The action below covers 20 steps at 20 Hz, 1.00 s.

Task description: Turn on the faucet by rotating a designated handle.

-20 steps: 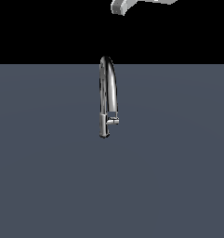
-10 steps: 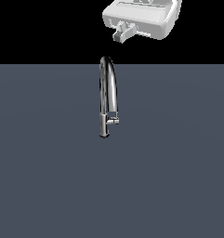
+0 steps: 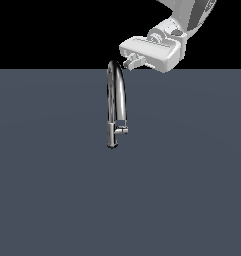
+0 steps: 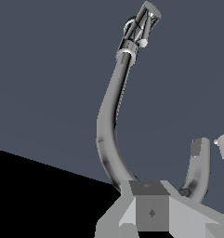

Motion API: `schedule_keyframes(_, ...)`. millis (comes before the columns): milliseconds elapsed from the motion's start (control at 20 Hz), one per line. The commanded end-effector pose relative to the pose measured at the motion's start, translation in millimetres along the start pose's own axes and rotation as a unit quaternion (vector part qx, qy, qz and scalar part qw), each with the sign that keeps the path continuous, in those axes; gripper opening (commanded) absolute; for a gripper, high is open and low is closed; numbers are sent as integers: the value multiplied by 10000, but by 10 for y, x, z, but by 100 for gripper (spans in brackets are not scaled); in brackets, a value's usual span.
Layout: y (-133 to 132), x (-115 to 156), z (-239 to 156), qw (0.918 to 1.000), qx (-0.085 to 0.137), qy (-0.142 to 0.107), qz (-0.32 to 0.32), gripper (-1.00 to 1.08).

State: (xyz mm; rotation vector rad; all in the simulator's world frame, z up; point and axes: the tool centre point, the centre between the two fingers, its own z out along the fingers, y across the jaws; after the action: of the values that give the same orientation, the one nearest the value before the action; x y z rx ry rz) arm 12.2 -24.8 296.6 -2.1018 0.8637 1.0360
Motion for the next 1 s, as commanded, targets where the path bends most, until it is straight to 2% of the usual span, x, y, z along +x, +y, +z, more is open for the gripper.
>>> schedule_keyframes(0, -31, 178, 30, 9994, 191, -239, 174, -100)
schedule_keyframes(200, -70, 470, 98, 9957, 505, -628, 467, -100)
schedule_keyframes(400, -99, 773, 191, 9881, 835, -1034, 776, -100)
schedule_keyframes(700, -123, 1199, 369, 9706, 1306, -1612, 1221, -100)
schedule_keyframes(950, -130, 1457, 511, 9557, 1598, -1966, 1501, -100)
